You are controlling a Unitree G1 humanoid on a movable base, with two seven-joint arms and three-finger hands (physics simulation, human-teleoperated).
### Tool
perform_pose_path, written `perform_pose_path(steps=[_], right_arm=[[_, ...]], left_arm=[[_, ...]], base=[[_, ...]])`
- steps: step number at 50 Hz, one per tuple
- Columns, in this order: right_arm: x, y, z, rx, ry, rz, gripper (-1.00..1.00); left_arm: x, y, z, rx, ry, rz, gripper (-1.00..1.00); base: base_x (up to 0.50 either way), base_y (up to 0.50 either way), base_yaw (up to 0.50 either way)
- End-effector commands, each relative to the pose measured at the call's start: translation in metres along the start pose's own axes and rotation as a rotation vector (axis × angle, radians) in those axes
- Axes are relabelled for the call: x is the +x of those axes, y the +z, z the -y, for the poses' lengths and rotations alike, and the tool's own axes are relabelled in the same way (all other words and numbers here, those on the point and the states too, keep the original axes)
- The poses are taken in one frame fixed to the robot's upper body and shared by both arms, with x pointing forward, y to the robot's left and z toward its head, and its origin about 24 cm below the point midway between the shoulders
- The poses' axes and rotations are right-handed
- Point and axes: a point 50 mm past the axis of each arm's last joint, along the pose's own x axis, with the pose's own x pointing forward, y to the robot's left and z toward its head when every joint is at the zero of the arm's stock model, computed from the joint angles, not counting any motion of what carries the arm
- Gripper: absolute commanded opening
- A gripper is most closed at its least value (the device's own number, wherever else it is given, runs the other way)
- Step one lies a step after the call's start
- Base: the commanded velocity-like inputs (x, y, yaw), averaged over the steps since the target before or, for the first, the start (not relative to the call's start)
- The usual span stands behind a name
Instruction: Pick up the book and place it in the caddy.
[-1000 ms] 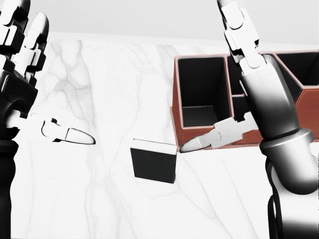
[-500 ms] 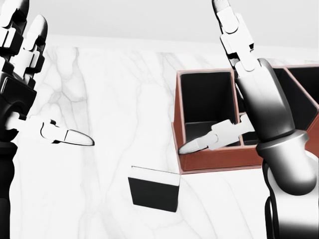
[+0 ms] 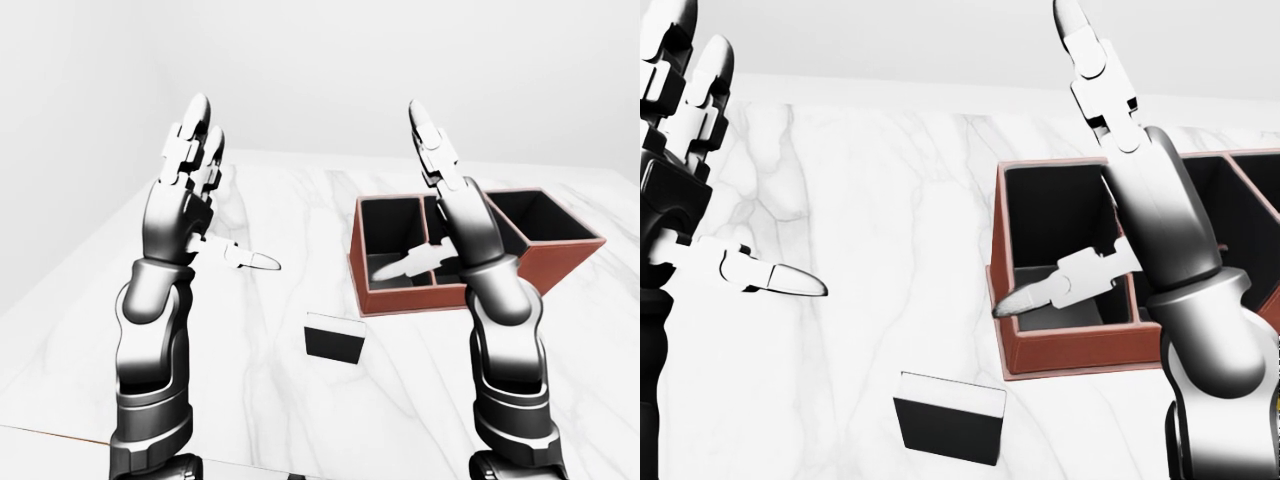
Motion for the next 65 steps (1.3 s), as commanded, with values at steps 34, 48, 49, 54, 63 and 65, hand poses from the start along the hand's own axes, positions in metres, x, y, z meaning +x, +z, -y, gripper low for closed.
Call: perform_pose_path(steps=[34, 48, 49, 54, 63, 65], right_arm=[[-0.024, -0.012, -0.096, -0.406, 0.411, -0.277, 1.00], [-0.040, -0.029, -0.109, -0.365, 0.440, -0.347, 1.00], [-0.041, -0.030, -0.110, -0.363, 0.442, -0.350, 1.00], [-0.043, -0.037, -0.113, -0.354, 0.450, -0.372, 1.00], [-0.048, -0.048, -0.122, -0.339, 0.462, -0.403, 1.00], [-0.049, -0.051, -0.126, -0.334, 0.465, -0.413, 1.00]], left_arm=[[-0.004, 0.006, -0.006, 0.002, 0.012, 0.023, 1.00], [-0.006, 0.002, -0.004, -0.001, 0.008, 0.005, 1.00], [-0.006, 0.002, -0.004, -0.001, 0.008, 0.003, 1.00], [-0.006, 0.000, -0.004, -0.003, 0.006, -0.004, 1.00], [-0.008, -0.001, -0.004, -0.004, 0.007, -0.008, 1.00], [-0.008, 0.000, -0.004, -0.004, 0.006, -0.004, 1.00]], base=[[0.00, 0.00, 0.00], [0.00, 0.00, 0.00], [0.00, 0.00, 0.00], [0.00, 0.00, 0.00], [0.00, 0.00, 0.00], [0.00, 0.00, 0.00]])
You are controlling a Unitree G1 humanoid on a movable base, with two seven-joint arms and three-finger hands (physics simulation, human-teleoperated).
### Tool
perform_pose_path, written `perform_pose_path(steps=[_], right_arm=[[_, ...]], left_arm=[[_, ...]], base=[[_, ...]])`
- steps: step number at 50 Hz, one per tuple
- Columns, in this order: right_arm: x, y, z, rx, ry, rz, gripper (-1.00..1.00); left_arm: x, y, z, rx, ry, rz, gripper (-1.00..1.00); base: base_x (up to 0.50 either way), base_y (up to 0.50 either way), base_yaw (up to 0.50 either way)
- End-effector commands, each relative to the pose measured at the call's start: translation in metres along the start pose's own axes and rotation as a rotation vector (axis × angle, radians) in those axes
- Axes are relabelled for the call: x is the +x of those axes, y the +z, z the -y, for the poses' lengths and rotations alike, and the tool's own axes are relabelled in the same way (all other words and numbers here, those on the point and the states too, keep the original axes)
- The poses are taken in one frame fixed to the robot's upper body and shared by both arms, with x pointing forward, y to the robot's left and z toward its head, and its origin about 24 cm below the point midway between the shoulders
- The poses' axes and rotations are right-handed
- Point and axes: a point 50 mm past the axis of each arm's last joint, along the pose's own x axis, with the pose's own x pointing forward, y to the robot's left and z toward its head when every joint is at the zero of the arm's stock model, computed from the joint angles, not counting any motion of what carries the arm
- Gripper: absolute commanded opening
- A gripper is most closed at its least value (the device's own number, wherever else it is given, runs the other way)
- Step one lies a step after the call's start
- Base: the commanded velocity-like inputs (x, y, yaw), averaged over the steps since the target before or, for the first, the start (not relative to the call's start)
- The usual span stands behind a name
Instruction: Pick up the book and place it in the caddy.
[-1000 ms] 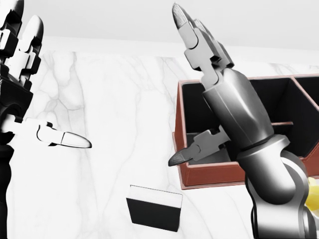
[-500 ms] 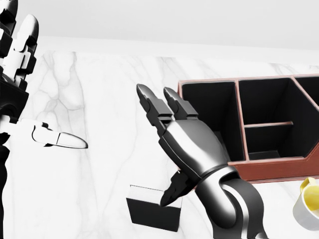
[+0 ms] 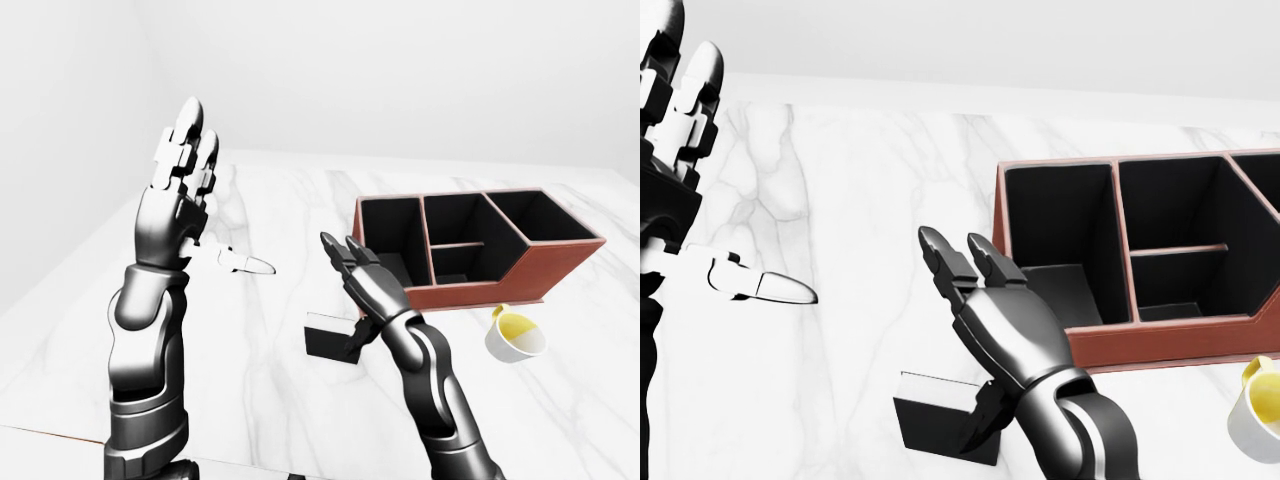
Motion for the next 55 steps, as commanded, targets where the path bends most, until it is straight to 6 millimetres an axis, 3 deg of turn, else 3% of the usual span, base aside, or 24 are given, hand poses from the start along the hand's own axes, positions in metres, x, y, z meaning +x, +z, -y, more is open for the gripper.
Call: perform_pose_path(steps=[1, 26, 41, 45, 48, 50, 51, 52, 53, 55], right_arm=[[0.005, -0.009, -0.019, 0.024, 0.034, -0.038, 1.00], [0.024, -0.019, -0.059, -0.023, 0.119, -0.105, 1.00], [0.025, -0.038, -0.084, -0.091, 0.192, -0.182, 1.00], [0.026, -0.046, -0.090, -0.095, 0.209, -0.208, 0.91], [0.026, -0.047, -0.091, -0.096, 0.210, -0.213, 0.58], [0.023, -0.046, -0.093, -0.112, 0.215, -0.211, -0.36], [0.023, -0.046, -0.093, -0.113, 0.215, -0.212, -0.36], [0.022, -0.046, -0.094, -0.115, 0.210, -0.212, -0.77], [0.021, -0.047, -0.094, -0.123, 0.211, -0.212, -1.00], [0.019, -0.048, -0.097, -0.132, 0.217, -0.216, -1.00]], left_arm=[[-0.002, 0.000, 0.001, -0.001, -0.002, 0.000, 1.00], [-0.006, -0.001, 0.000, -0.007, -0.006, -0.007, 1.00], [-0.007, 0.002, -0.001, -0.005, -0.002, 0.004, 1.00], [-0.007, 0.002, -0.002, -0.004, -0.002, 0.004, 1.00], [-0.007, 0.002, -0.002, -0.005, 0.001, 0.004, 1.00], [-0.007, 0.003, -0.002, -0.005, 0.002, 0.009, 1.00], [-0.007, 0.003, -0.002, -0.005, 0.002, 0.009, 1.00], [-0.008, 0.004, -0.002, -0.004, 0.001, 0.012, 1.00], [-0.008, 0.004, -0.002, -0.004, 0.002, 0.013, 1.00], [-0.008, 0.005, -0.002, -0.004, 0.003, 0.016, 1.00]], base=[[0.00, 0.00, 0.00], [0.00, 0.00, 0.00], [0.00, 0.00, 0.00], [0.00, 0.00, 0.00], [0.00, 0.00, 0.00], [0.00, 0.00, 0.00], [0.00, 0.00, 0.00], [0.00, 0.00, 0.00], [0.00, 0.00, 0.00], [0.00, 0.00, 0.00]])
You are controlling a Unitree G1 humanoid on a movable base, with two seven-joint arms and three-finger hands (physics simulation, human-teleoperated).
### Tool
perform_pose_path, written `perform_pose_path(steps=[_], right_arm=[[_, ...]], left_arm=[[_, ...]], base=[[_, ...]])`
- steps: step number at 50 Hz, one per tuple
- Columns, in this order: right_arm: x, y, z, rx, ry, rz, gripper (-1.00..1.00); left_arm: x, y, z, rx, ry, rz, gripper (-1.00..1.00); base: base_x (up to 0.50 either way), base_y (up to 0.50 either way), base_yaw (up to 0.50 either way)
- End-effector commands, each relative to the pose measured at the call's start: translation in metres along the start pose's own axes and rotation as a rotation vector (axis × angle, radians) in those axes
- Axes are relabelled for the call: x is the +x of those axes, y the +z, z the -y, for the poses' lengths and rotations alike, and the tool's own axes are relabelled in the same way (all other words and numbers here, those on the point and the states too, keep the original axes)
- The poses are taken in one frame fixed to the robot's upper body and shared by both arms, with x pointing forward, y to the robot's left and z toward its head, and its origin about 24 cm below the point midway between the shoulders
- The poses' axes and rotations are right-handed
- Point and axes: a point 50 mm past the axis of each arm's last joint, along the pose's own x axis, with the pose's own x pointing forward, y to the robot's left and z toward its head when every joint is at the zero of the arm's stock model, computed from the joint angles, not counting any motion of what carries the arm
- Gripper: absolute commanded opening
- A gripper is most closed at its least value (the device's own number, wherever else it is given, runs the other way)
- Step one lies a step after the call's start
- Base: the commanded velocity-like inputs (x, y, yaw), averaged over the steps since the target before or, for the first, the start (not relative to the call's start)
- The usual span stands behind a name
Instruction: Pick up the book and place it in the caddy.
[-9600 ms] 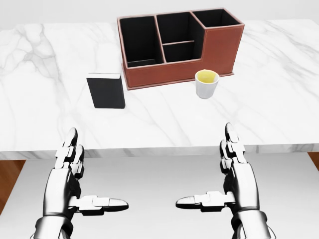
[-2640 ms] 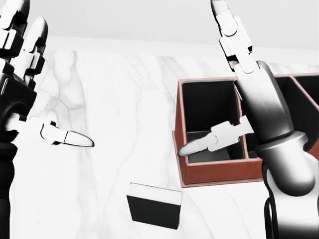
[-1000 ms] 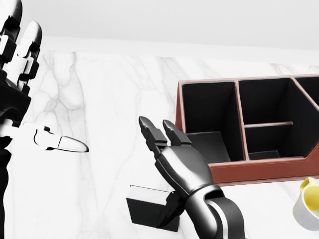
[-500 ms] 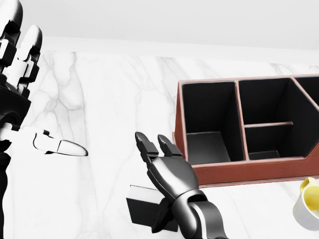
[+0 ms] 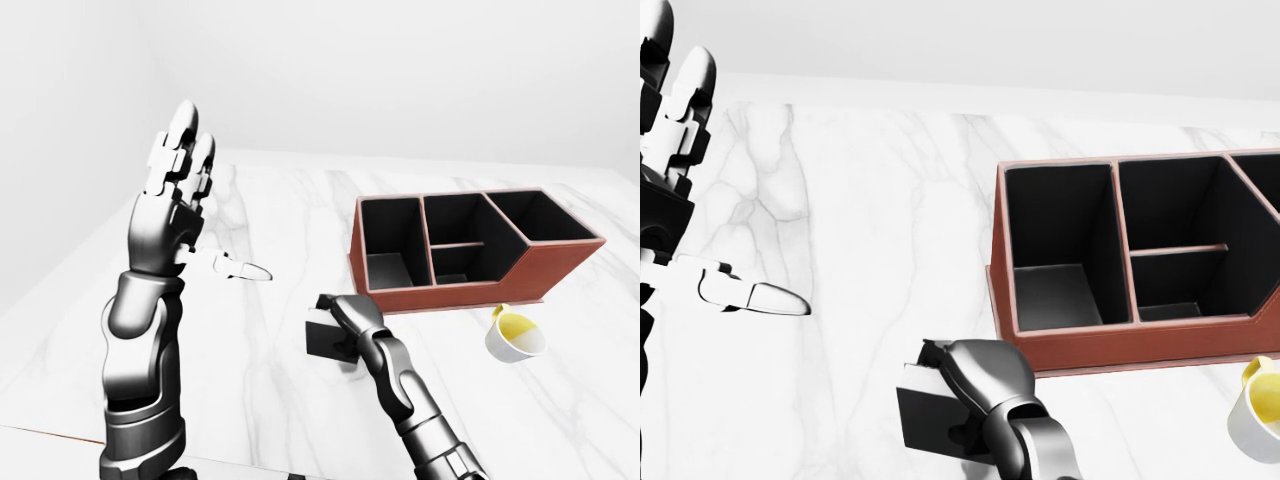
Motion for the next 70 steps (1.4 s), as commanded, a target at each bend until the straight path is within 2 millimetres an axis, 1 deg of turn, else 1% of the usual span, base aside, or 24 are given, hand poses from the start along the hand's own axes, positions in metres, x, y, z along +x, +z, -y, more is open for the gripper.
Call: perform_pose_path(steps=[1, 13, 17, 21, 23, 25, 29, 33, 38, 40, 42, 43, 47, 52, 56, 57, 58, 60, 62, 64, 70], right_arm=[[-0.003, -0.008, -0.015, -0.050, 0.021, -0.035, -1.00], [-0.002, -0.011, -0.016, -0.049, 0.010, -0.048, -1.00], [-0.003, -0.012, -0.012, -0.050, -0.004, -0.048, -1.00], [-0.005, -0.015, -0.008, 0.005, 0.002, -0.045, -1.00], [-0.005, -0.019, 0.000, 0.027, -0.056, -0.048, -1.00], [-0.005, -0.019, 0.004, 0.077, -0.065, -0.043, -1.00], [-0.003, -0.020, 0.025, 0.045, -0.164, -0.036, -1.00], [-0.004, -0.018, 0.046, 0.035, -0.240, -0.015, -1.00], [-0.013, -0.009, 0.068, 0.025, -0.291, 0.033, -1.00], [-0.014, -0.008, 0.071, 0.016, -0.294, 0.034, -1.00], [-0.018, -0.004, 0.078, 0.017, -0.300, 0.065, -1.00], [-0.020, 0.000, 0.081, -0.012, -0.321, 0.113, -1.00], [-0.024, 0.003, 0.087, -0.013, -0.331, 0.135, -1.00], [-0.028, 0.004, 0.096, -0.023, -0.333, 0.127, -1.00], [-0.034, 0.007, 0.103, 0.008, -0.315, 0.098, -1.00], [-0.040, 0.012, 0.105, 0.002, -0.302, 0.114, -1.00], [-0.042, 0.014, 0.106, 0.017, -0.280, 0.133, -1.00], [-0.045, 0.021, 0.113, 0.015, -0.302, 0.153, -1.00], [-0.049, 0.028, 0.118, 0.043, -0.283, 0.202, -1.00], [-0.051, 0.030, 0.123, 0.027, -0.292, 0.213, -1.00], [-0.055, 0.035, 0.128, 0.037, -0.287, 0.254, -1.00]], left_arm=[[-0.001, 0.003, -0.001, 0.001, 0.004, 0.010, 1.00], [-0.002, 0.003, -0.002, -0.001, 0.008, 0.012, 1.00], [-0.003, 0.002, -0.002, -0.003, 0.008, 0.007, 1.00], [-0.003, 0.002, -0.002, -0.003, 0.008, 0.005, 1.00], [-0.003, 0.001, -0.001, -0.004, 0.007, 0.003, 1.00], [-0.003, 0.001, -0.001, -0.003, 0.006, 0.002, 1.00], [-0.003, 0.000, -0.001, -0.005, 0.007, -0.004, 1.00], [-0.003, -0.002, 0.000, -0.007, 0.005, -0.009, 1.00], [-0.002, -0.002, 0.000, -0.006, 0.002, -0.008, 1.00], [-0.002, -0.002, 0.000, -0.006, 0.002, -0.009, 1.00], [-0.002, -0.002, 0.000, -0.005, 0.001, -0.010, 1.00], [-0.002, -0.002, 0.000, -0.004, 0.000, -0.010, 1.00], [-0.002, -0.002, 0.001, -0.002, 0.000, -0.009, 1.00], [-0.002, -0.002, 0.001, -0.003, -0.001, -0.010, 1.00], [-0.002, -0.002, 0.001, -0.001, -0.002, -0.012, 1.00], [-0.002, -0.002, 0.001, -0.001, -0.002, -0.011, 1.00], [-0.001, -0.002, 0.001, -0.001, -0.002, -0.011, 1.00], [-0.001, -0.003, 0.001, -0.002, -0.002, -0.012, 1.00], [-0.001, -0.004, 0.001, -0.002, -0.003, -0.016, 1.00], [-0.001, -0.004, 0.001, -0.003, -0.003, -0.018, 1.00], [-0.001, -0.004, 0.002, -0.002, -0.005, -0.019, 1.00]], base=[[0.00, 0.00, 0.00], [0.00, 0.00, 0.00], [0.00, 0.00, 0.00], [0.00, 0.00, 0.00], [0.00, 0.00, 0.00], [0.00, 0.00, 0.00], [0.00, 0.00, 0.00], [0.00, 0.00, 0.00], [0.00, 0.00, 0.00], [0.00, 0.00, 0.00], [0.00, 0.00, 0.00], [0.00, 0.00, 0.00], [0.00, 0.00, 0.00], [0.00, 0.00, 0.00], [0.00, 0.00, 0.00], [0.00, 0.00, 0.00], [0.00, 0.00, 0.00], [0.00, 0.00, 0.00], [0.00, 0.00, 0.00], [0.00, 0.00, 0.00], [0.00, 0.00, 0.00]])
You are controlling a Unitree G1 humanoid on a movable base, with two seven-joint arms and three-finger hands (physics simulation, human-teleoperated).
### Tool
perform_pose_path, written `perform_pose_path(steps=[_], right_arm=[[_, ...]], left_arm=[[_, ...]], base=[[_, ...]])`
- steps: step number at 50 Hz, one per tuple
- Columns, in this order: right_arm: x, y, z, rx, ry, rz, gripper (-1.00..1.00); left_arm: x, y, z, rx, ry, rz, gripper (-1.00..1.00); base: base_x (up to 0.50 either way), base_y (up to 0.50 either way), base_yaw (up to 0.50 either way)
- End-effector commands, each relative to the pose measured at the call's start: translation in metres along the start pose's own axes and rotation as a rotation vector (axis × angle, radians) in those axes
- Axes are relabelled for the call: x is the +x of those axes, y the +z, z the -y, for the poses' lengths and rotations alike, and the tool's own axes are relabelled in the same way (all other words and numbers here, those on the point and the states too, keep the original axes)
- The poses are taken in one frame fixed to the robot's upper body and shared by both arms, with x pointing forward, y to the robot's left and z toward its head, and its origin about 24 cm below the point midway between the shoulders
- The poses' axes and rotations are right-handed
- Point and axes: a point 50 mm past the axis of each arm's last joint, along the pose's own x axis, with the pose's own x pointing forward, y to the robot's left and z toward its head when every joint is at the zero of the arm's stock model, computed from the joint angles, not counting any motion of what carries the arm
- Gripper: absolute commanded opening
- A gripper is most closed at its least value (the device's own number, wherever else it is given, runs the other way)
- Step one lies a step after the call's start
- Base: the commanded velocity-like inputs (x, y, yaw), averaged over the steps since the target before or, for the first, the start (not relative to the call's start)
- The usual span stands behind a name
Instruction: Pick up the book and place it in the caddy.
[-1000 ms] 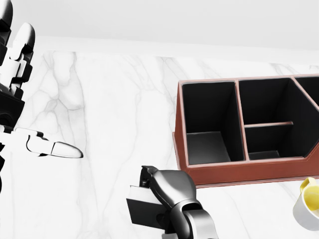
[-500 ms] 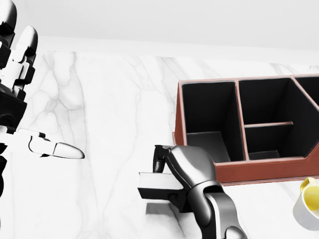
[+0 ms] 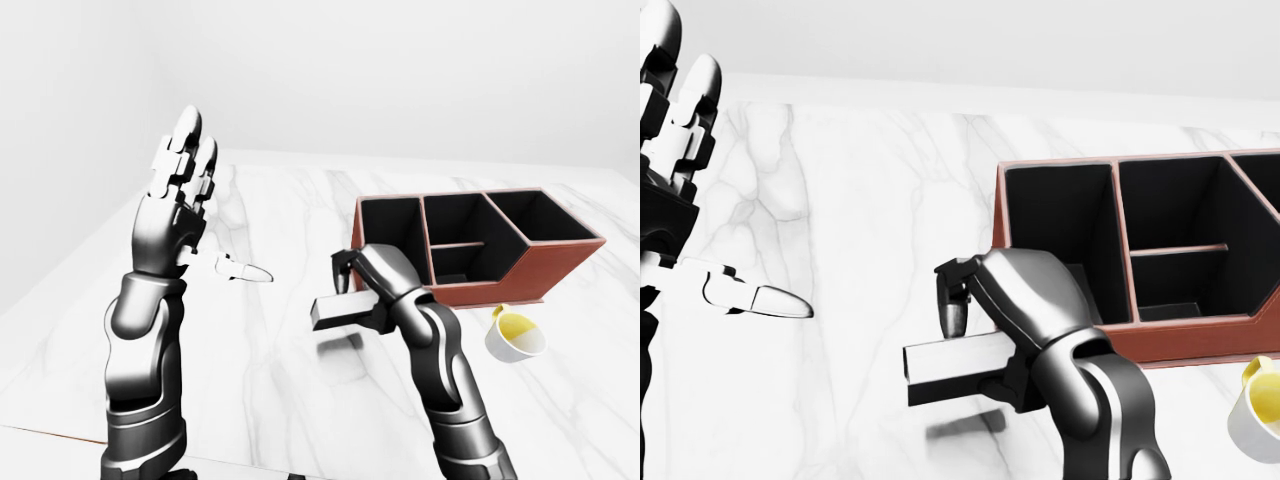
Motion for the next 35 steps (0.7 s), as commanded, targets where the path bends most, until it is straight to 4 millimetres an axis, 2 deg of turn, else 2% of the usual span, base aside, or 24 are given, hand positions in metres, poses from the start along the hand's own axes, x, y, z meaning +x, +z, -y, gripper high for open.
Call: perform_pose_path(steps=[1, 7, 19, 28, 35], right_arm=[[-0.008, 0.019, 0.024, 0.006, -0.035, 0.089, -1.00], [-0.011, 0.027, 0.030, 0.008, -0.035, 0.126, -1.00], [-0.017, 0.034, 0.058, -0.047, -0.064, 0.181, -1.00], [-0.021, 0.043, 0.096, -0.121, -0.204, 0.222, -1.00], [-0.024, 0.047, 0.114, -0.161, -0.269, 0.244, -1.00]], left_arm=[[0.001, -0.001, 0.001, 0.001, -0.003, -0.004, 1.00], [0.000, -0.002, 0.001, 0.002, -0.005, -0.009, 1.00], [0.000, 0.000, 0.001, 0.006, -0.006, -0.001, 1.00], [0.000, 0.002, 0.003, 0.010, -0.008, 0.009, 1.00], [0.001, 0.003, 0.003, 0.013, -0.009, 0.009, 1.00]], base=[[0.00, 0.00, 0.00], [0.00, 0.00, 0.00], [0.00, 0.00, 0.00], [0.00, 0.00, 0.00], [0.00, 0.00, 0.00]])
